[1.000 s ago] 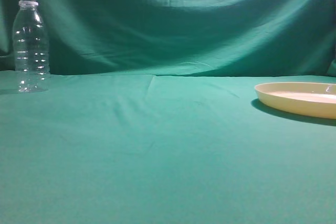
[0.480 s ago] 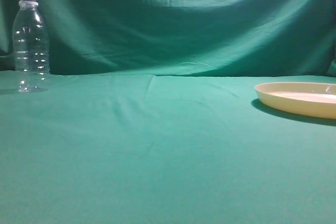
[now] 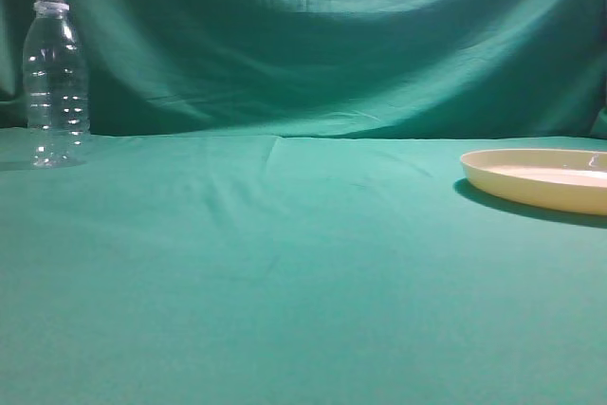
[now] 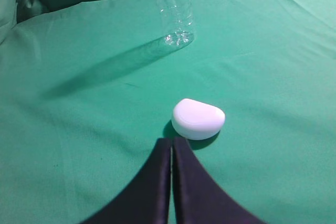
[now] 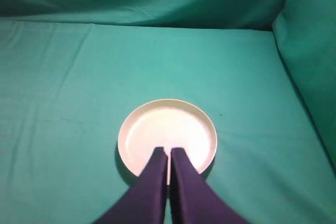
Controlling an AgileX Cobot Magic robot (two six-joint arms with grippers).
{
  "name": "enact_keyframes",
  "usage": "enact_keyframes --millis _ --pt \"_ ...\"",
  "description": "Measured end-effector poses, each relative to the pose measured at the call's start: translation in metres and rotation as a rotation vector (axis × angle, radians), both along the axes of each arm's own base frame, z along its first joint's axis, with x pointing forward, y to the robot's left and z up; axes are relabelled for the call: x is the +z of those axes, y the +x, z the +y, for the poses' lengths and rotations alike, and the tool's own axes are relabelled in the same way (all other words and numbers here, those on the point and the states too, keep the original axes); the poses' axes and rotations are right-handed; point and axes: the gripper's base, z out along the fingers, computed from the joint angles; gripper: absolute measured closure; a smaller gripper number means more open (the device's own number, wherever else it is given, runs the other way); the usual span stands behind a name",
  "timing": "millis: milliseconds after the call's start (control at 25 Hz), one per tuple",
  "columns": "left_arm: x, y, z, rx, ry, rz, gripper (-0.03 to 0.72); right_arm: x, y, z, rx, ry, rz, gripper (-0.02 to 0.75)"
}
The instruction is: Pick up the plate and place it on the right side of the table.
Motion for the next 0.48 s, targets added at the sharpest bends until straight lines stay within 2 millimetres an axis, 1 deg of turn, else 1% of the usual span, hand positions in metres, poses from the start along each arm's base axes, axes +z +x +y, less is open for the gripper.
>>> enact_keyframes --millis 120,240,320,480 --pt "0.000 0.000 0.000 0.000 0.000 0.000 0.688 -0.003 -0.017 0.002 0.031 0.014 -0.049 0.738" --pt "0.000 0.000 0.000 0.000 0.000 0.000 0.688 -0.006 -0.029 0.002 0.042 0.009 -0.043 0.738" --pt "0.000 0.000 0.000 0.000 0.000 0.000 0.688 -0.008 -0.032 0.002 0.048 0.000 -0.031 0.738" --pt "0.000 0.000 0.000 0.000 0.000 0.000 0.688 -0.011 -0.030 0.002 0.051 -0.006 -0.027 0.738"
